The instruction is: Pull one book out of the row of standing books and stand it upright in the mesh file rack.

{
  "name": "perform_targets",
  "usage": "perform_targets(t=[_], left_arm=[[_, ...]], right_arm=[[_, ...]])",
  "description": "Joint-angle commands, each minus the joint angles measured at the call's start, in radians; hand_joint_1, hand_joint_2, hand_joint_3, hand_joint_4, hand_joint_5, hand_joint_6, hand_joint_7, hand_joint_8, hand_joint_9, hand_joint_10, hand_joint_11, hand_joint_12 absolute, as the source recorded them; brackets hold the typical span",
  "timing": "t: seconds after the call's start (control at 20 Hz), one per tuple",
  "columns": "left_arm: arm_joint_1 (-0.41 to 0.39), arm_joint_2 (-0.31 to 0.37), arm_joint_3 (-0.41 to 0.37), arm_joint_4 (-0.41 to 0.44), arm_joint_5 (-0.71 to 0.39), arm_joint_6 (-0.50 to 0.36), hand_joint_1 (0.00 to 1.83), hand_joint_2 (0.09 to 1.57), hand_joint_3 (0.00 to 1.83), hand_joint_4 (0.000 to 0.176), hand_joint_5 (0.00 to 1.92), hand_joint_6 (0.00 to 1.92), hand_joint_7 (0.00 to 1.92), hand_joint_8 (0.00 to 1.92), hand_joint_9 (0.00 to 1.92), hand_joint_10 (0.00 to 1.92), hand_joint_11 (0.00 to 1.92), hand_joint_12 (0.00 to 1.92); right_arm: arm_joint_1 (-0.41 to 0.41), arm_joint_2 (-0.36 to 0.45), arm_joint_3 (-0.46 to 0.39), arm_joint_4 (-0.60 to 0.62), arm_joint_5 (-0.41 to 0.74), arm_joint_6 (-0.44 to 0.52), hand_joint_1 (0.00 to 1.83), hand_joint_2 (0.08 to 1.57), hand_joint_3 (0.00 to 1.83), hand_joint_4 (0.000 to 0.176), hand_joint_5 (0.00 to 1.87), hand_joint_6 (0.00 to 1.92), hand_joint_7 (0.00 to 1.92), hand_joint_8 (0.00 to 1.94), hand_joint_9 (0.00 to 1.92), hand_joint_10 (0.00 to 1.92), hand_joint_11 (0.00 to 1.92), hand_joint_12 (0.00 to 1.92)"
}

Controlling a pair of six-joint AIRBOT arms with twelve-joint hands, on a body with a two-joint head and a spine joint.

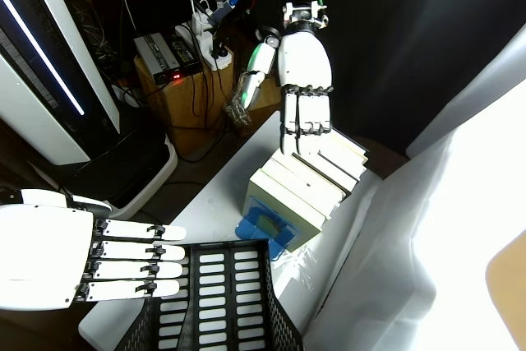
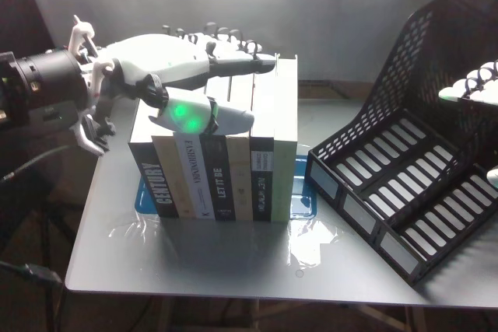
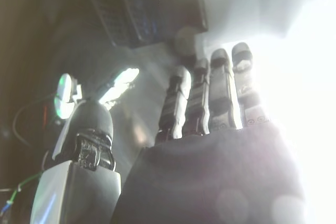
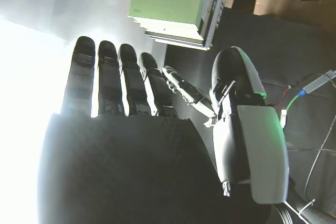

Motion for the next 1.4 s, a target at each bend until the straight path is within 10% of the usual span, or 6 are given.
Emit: perform_targets(t=[0.0,0.45,1.1,1.35], left_arm=[[-0.011,0.016,0.008,-0.033,-0.061,-0.004,0.00,1.30,0.00,0.043,0.17,0.06,0.00,0.00,0.00,0.00,0.00,0.00],[-0.029,-0.029,0.061,0.057,0.042,-0.004,0.00,1.24,0.00,0.122,0.43,0.04,0.00,0.00,0.00,0.00,0.00,0.00],[-0.020,-0.093,0.125,0.244,0.135,-0.004,0.00,1.19,0.00,0.129,0.58,0.04,0.00,0.00,0.00,0.00,0.00,0.00],[-0.030,-0.112,0.119,0.455,0.150,-0.004,0.00,1.17,0.00,0.129,0.54,0.02,0.00,0.00,0.00,0.00,0.00,0.00]], right_arm=[[0.005,0.007,0.010,0.020,0.097,0.001,0.39,1.28,0.00,0.000,0.00,0.00,0.00,0.00,0.00,0.00,0.00,0.00],[0.005,-0.010,0.023,0.021,0.092,0.008,0.39,1.29,0.00,0.000,0.00,0.00,0.00,0.00,0.00,0.00,0.00,0.00],[-0.005,-0.025,0.037,0.022,0.091,0.026,0.30,1.29,0.00,0.000,0.00,0.00,0.00,0.00,0.00,0.00,0.00,0.00],[-0.011,-0.028,0.039,0.030,0.091,0.030,0.36,1.30,0.00,0.002,0.00,0.00,0.00,0.00,0.00,0.00,0.00,0.00]])
